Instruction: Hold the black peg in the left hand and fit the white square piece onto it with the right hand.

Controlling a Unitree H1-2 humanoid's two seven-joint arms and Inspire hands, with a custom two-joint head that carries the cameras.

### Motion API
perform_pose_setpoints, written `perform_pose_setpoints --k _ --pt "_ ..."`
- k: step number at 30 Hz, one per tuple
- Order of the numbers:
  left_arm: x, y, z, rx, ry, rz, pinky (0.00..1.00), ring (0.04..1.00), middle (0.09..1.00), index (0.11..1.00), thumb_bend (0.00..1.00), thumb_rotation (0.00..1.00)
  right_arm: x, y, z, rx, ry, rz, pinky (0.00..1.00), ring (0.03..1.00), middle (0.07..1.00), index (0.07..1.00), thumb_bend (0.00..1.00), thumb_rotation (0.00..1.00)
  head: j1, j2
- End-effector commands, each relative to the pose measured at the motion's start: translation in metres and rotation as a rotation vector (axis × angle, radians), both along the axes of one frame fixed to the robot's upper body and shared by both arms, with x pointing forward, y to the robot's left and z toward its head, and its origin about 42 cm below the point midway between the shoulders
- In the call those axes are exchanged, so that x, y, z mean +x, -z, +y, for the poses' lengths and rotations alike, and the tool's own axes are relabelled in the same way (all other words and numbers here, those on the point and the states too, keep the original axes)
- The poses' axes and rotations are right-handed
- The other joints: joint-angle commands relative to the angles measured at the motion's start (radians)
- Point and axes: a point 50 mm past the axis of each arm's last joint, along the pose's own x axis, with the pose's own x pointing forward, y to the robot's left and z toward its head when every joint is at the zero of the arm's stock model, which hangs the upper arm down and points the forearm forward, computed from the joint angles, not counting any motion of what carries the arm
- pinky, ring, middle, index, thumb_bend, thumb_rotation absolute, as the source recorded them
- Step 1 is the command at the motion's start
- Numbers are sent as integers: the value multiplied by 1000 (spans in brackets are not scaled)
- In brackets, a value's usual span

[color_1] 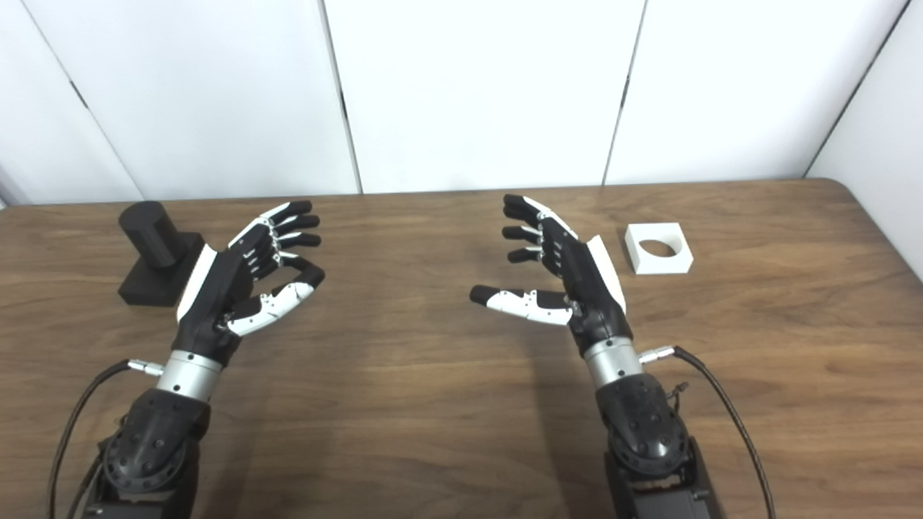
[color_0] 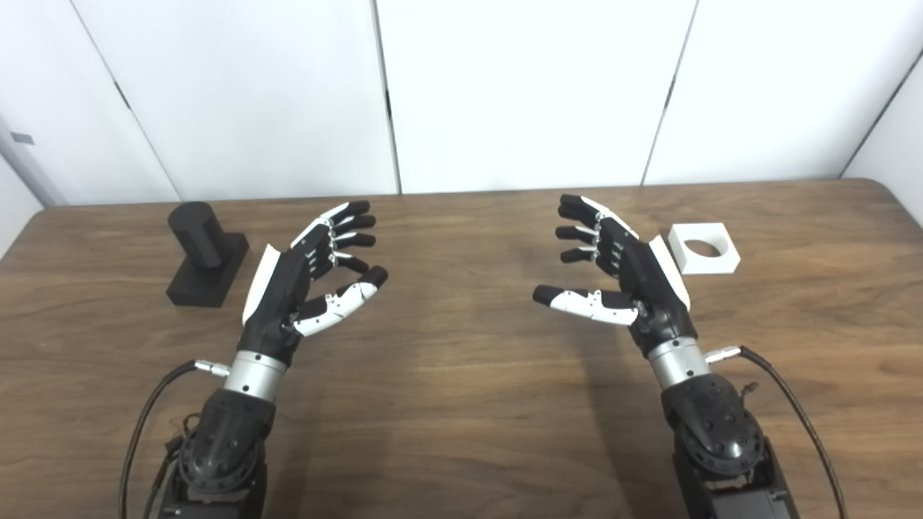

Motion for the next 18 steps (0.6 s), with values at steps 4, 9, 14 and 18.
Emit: perform_pose_setpoints --k 4,9,14,18 --pt "4 -16 1 -7 -9 -84 598 748 805 838 599 269 2 -14 3 41 19 -101 654 760 826 811 711 204 0 1" --pt "4 -16 1 -5 -13 -88 594 743 799 831 610 279 2 -16 1 36 18 -108 658 764 826 811 693 178 14 -6" --pt "3 -13 -9 -16 -8 -86 608 748 797 818 628 295 1 -16 -7 22 18 -107 659 765 830 821 693 192 138 -26" --pt "1 -10 -18 -10 -1 -77 611 748 807 822 633 305 -2 -15 -14 24 13 -106 642 760 830 819 688 171 212 -47"
